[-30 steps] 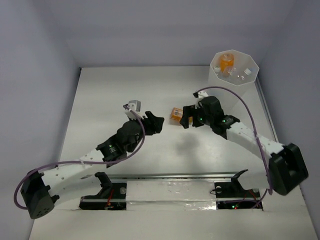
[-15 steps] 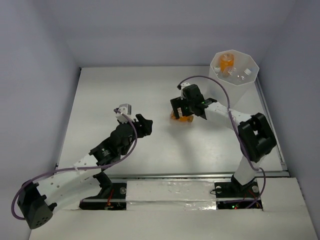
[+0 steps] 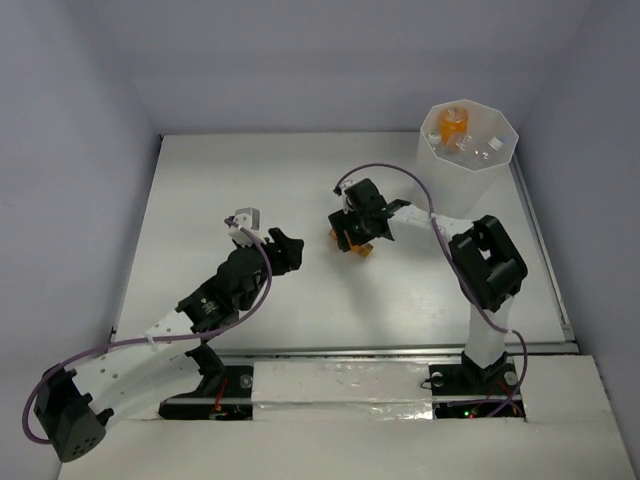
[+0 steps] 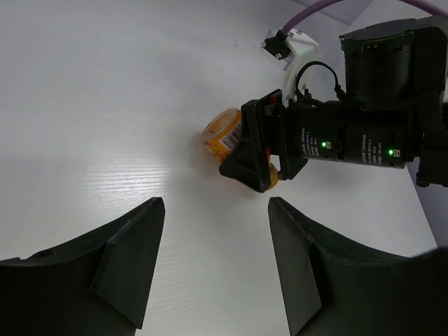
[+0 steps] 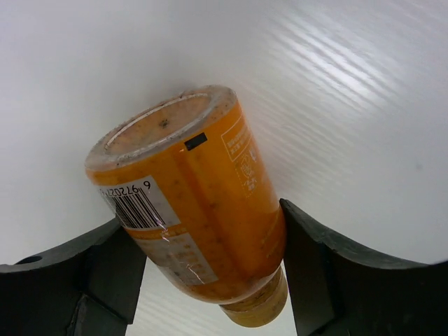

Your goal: Put the plastic bottles in the bin

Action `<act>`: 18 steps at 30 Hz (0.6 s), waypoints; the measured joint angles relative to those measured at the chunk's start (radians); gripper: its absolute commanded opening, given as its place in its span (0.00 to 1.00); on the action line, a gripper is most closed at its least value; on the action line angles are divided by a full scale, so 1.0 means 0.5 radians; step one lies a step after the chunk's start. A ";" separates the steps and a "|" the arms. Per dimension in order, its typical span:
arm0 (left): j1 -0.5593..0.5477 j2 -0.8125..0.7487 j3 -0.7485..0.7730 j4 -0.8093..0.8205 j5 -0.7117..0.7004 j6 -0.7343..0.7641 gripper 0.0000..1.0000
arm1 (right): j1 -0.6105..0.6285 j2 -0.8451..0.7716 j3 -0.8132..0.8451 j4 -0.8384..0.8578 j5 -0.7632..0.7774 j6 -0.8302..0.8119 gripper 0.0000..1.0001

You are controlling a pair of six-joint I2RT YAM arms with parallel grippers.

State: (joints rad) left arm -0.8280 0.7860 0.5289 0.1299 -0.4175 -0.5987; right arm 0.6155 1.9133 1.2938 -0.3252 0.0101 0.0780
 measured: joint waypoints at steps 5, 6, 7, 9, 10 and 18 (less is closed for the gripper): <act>0.002 -0.023 0.000 0.002 0.015 -0.001 0.58 | 0.076 -0.110 -0.035 0.047 -0.089 0.082 0.52; 0.002 -0.035 0.000 0.004 0.021 -0.001 0.58 | 0.086 -0.179 -0.054 0.045 -0.097 0.108 0.52; 0.002 -0.047 0.000 0.009 0.026 -0.001 0.58 | 0.095 -0.280 -0.069 0.037 -0.104 0.128 0.52; 0.002 -0.074 -0.009 0.043 0.037 0.000 0.59 | 0.096 -0.492 -0.068 0.044 -0.093 0.169 0.50; 0.002 -0.085 -0.021 0.068 0.043 0.000 0.59 | 0.095 -0.629 -0.063 0.045 -0.063 0.180 0.48; 0.002 -0.058 -0.160 0.159 0.047 0.001 0.61 | -0.109 -1.382 0.398 0.030 0.526 0.222 0.47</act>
State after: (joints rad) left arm -0.8268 0.7570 0.4488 0.2096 -0.3943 -0.5983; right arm 0.5610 1.2221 1.4929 -0.3103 0.2729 0.1890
